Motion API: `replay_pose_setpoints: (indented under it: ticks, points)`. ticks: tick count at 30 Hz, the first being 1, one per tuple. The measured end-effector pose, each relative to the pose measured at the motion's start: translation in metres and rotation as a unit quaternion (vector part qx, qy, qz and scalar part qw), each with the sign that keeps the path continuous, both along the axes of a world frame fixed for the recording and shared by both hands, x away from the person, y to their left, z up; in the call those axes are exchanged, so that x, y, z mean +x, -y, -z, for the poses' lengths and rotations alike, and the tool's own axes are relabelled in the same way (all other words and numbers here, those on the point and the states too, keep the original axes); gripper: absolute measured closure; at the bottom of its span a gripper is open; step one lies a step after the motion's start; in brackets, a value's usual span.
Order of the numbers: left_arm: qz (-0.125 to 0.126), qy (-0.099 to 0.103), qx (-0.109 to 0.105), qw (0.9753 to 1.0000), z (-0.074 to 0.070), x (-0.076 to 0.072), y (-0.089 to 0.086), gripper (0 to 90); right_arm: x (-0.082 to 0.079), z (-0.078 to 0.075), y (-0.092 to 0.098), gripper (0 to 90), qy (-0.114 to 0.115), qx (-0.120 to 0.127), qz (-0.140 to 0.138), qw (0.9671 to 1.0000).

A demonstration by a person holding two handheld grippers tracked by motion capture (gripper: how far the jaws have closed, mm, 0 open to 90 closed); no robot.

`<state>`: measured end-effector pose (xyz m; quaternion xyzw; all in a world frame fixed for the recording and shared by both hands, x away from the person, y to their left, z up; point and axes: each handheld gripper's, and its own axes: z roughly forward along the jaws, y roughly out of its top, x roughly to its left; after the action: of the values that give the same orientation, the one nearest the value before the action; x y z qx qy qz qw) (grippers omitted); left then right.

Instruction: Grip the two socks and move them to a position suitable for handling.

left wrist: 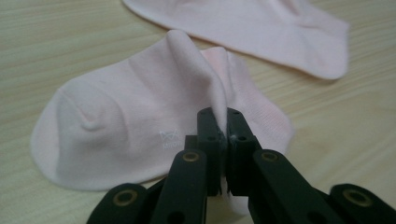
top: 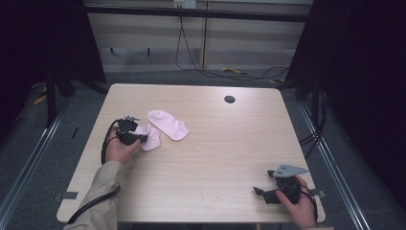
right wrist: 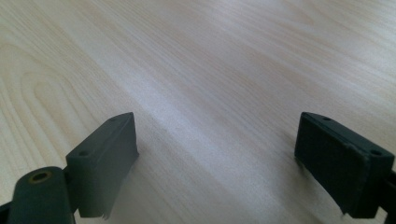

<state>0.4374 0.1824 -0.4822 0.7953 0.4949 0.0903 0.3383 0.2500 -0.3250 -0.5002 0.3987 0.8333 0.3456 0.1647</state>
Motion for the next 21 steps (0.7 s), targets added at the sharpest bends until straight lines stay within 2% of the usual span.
replay_pose_setpoints:
  ticks: [1, 2, 4, 5, 7, 8, 9, 12, 17, 19, 21]
  points:
    - [-0.001, 0.004, -0.018, 0.9998, -0.009, -0.007, 0.001, 87.2, 0.000, 0.000, 0.000, 12.4, 0.000, 0.000, 0.000, 1.0000]
    - [0.003, 0.010, -0.024, 0.9997, -0.015, -0.012, 0.002, 87.2, 0.000, 0.000, 0.000, 12.5, 0.000, 0.000, 0.000, 1.0000]
    - [0.005, 0.014, -0.029, 0.9995, -0.018, -0.015, 0.003, 87.2, 0.000, 0.000, 0.000, 12.5, 0.000, 0.000, 0.000, 1.0000]
    - [0.011, 0.027, -0.040, 0.9988, -0.030, -0.025, 0.006, 87.2, 0.000, 0.000, 0.000, 12.5, 0.000, 0.000, 0.000, 1.0000]
    - [0.017, 0.035, -0.049, 0.9980, -0.038, -0.034, 0.010, 87.3, 0.000, 0.000, 0.000, 12.4, 0.000, 0.000, 0.000, 1.0000]
    - [0.017, 0.035, -0.049, 0.9980, -0.038, -0.034, 0.010, 87.3, 0.000, 0.000, 0.000, 12.4, 0.000, 0.000, 0.000, 1.0000]
    - [0.030, 0.041, -0.051, 0.9974, -0.048, -0.044, 0.016, 87.3, 0.000, 0.000, 0.000, 12.4, 0.000, 0.000, 0.000, 1.0000]
    - [0.045, 0.056, -0.061, 0.9956, -0.061, -0.065, 0.029, 87.3, 0.000, 0.000, 0.000, 12.4, -0.001, 0.000, 0.000, 1.0000]
    - [0.074, 0.066, -0.084, 0.9915, -0.074, -0.099, 0.058, 87.1, 0.000, 0.000, 0.000, 12.5, 0.000, 0.000, 0.000, 1.0000]
    - [0.085, 0.074, -0.087, 0.9898, -0.078, -0.112, 0.073, 87.1, 0.000, 0.000, 0.000, 12.5, 0.000, 0.000, 0.000, 1.0000]
    - [0.102, 0.080, -0.080, 0.9883, -0.081, -0.125, 0.090, 87.2, 0.000, 0.000, 0.000, 12.4, 0.000, 0.000, 0.000, 1.0000]
